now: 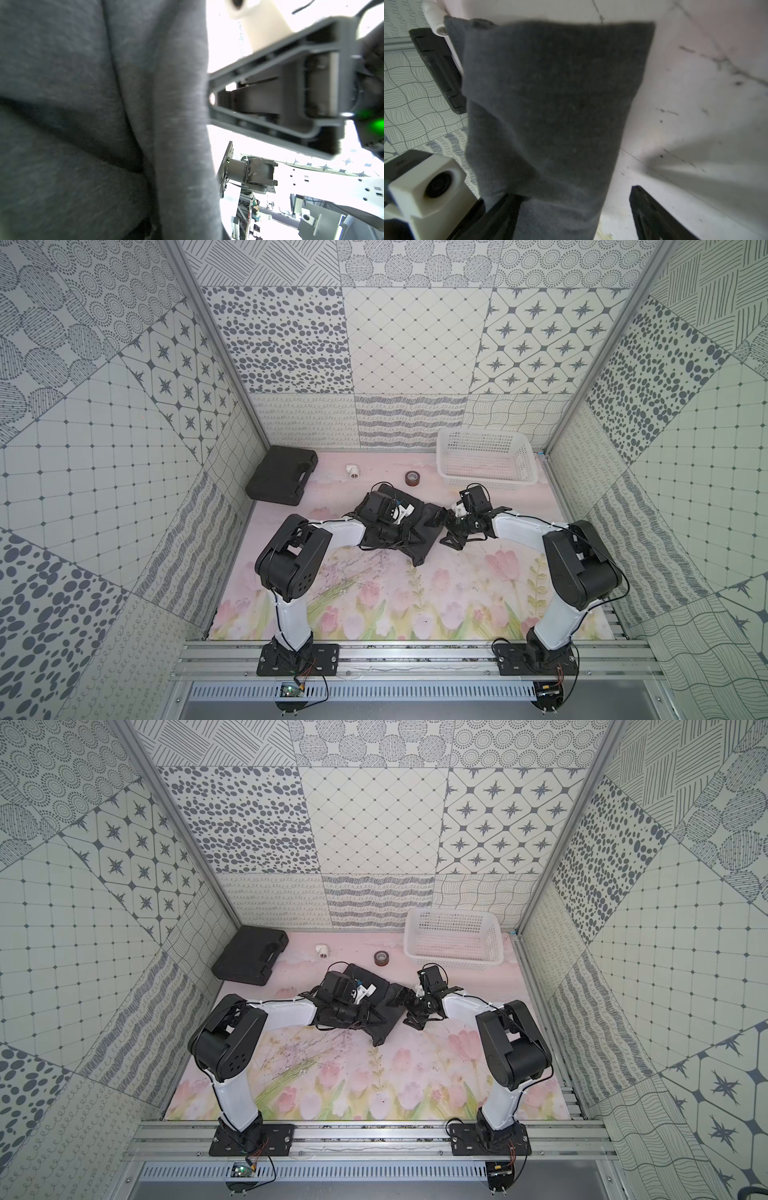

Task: Roll up the long pants
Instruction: Roll the long pant at the center of the board.

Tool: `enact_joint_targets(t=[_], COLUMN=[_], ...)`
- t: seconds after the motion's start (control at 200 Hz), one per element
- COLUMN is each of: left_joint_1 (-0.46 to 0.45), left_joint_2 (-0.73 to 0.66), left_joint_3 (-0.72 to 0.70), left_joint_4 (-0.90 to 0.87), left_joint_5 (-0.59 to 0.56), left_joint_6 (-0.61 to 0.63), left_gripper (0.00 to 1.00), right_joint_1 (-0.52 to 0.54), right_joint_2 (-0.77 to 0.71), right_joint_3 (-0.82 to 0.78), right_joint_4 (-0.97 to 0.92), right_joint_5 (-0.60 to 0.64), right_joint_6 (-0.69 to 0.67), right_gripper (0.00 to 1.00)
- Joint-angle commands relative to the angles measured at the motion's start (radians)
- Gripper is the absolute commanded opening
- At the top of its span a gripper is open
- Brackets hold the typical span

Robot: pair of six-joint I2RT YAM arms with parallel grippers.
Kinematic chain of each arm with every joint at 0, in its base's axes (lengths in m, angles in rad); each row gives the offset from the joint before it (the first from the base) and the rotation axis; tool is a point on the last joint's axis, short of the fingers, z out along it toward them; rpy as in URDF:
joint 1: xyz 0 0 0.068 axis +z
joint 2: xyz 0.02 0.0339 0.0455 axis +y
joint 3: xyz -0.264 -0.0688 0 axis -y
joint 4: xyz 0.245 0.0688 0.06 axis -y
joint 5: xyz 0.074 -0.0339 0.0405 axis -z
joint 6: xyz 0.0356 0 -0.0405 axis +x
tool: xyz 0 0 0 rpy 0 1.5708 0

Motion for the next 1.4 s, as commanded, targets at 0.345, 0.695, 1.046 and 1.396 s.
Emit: enact_joint_targets(t=[0.345,0.695,1.046,1.396], left_joint_1=[-0.066,-0.652,-0.591,-0.477], left_joint_2=[-0.444,-0.426,-0.183,-0.123], left_joint_3=[0.014,-0.038,0.0,0.057], left_joint_4=[-0.74,-0.696,-0.293,-0.267], left_joint_5=[-0.689,-1.564,-1.729,-1.396], left_joint_6=[0.333,0.559,1.02,0.946], left_gripper=[0.64,0.68,0.99,0.99], right_joint_1=[0.105,0.201,0.226,0.219], right_joint_2=[0.056,0.134,0.131,0.133], right_joint_3=[0.194,0.405,0.425,0.434], right_joint_4=[-0.327,-0.543,-0.543,-0.43], right_joint_5=[0.316,0.438,0.37,0.209], right_joint_6=[-0.017,0.108,0.078,0.034], right_gripper=[0.0,0.0,0.0,0.0])
